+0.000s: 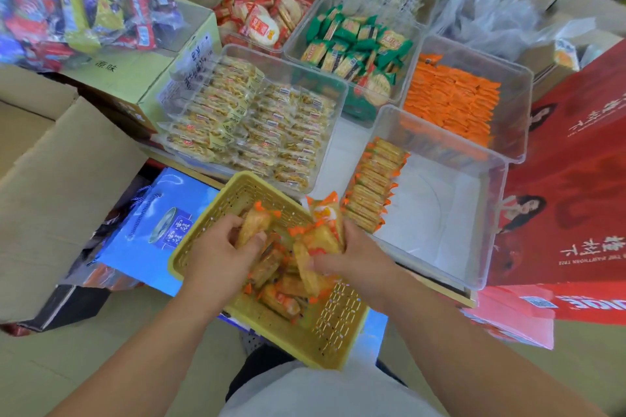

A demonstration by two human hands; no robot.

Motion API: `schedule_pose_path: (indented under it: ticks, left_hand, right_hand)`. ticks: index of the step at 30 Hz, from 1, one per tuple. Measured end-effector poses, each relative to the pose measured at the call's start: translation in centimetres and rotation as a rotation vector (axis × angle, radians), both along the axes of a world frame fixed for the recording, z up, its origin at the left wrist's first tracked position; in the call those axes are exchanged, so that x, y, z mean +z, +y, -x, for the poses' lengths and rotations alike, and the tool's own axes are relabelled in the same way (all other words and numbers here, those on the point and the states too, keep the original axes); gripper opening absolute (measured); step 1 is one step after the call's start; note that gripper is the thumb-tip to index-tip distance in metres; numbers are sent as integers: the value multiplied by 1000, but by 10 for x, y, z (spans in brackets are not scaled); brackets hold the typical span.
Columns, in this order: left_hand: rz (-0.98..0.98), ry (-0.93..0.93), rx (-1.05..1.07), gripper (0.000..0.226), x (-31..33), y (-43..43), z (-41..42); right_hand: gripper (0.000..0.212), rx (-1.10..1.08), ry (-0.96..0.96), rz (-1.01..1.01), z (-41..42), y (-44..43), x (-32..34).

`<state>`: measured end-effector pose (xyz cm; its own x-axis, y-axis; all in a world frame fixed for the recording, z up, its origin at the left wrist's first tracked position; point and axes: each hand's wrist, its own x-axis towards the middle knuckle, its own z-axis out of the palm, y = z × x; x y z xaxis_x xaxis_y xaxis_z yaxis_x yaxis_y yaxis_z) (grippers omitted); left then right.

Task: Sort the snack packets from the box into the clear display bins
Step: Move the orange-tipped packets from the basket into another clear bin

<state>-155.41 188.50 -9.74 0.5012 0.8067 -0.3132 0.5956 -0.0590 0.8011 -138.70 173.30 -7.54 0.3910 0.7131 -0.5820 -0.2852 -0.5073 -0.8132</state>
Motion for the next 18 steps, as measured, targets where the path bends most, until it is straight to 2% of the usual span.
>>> schedule_pose_path:
  ticks: [3,6,8,11,14,18]
  left_hand:
    - [365,-227,144,10,15,-43,-32]
    - [577,-365,267,9,28,-93,-66]
    - [614,-401,304,15,33,-122,-84]
    - [572,-450,276,37,36,-151,-101]
    - [557,-443,281,49,37,-167,-106]
    - [540,-409,313,31,35,-176,-106]
  right_hand:
    - [67,-101,78,-166,-20,-20,15]
    - [57,-112,118,-246,-35,-43,22]
    - [54,-100,96,-244,-44,-55,22]
    - [53,-67,97,-228,-58,-72,19]
    - [49,-9,117,-202,-68,-87,16]
    - [44,26,199,-218,-78,-105,13]
